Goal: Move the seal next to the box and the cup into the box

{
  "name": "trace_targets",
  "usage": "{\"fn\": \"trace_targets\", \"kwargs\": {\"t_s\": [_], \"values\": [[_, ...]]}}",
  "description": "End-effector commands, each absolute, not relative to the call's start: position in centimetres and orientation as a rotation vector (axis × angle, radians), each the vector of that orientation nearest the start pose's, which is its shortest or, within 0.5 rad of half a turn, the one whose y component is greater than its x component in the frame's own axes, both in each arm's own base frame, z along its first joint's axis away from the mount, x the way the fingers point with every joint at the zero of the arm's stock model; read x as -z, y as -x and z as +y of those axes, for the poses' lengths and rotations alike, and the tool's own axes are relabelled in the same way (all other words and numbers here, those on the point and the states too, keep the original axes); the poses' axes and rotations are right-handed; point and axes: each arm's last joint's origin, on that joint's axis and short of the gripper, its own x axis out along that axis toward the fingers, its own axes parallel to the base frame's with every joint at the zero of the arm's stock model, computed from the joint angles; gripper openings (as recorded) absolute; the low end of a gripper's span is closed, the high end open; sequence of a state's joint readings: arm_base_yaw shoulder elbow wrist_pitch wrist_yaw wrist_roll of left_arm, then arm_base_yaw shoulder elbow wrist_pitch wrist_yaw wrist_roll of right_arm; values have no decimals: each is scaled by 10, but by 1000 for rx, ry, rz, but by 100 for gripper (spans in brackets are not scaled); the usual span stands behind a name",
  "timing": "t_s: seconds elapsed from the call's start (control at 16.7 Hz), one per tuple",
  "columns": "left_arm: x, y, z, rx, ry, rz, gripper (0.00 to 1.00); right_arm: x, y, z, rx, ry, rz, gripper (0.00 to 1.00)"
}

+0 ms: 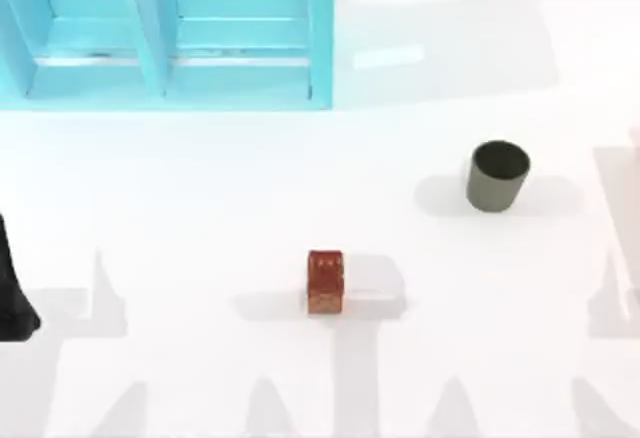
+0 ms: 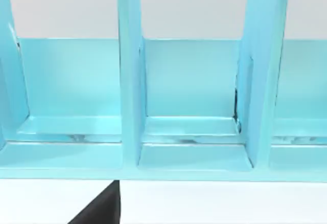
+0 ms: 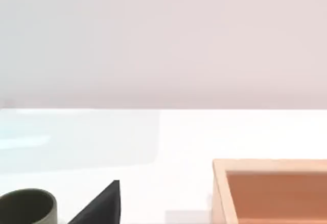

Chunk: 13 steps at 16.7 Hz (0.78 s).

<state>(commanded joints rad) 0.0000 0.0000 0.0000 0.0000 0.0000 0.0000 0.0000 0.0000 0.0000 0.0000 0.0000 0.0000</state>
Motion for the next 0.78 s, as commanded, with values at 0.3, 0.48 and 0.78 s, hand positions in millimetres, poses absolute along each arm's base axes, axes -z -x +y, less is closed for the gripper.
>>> {"fn": "trace_targets", "kwargs": {"t_s": [0.3,0.48,0.78], "values": [[-160,-106,-1,0,0,0,100,-167,-106,1,-18,-23,38,100],[-160,-106,-1,0,0,0,100,-183,-111,5,-55,-78,151,100],[-160,-106,-1,0,0,0,100,-220,-137,23,-116,-189,479,100]]}}
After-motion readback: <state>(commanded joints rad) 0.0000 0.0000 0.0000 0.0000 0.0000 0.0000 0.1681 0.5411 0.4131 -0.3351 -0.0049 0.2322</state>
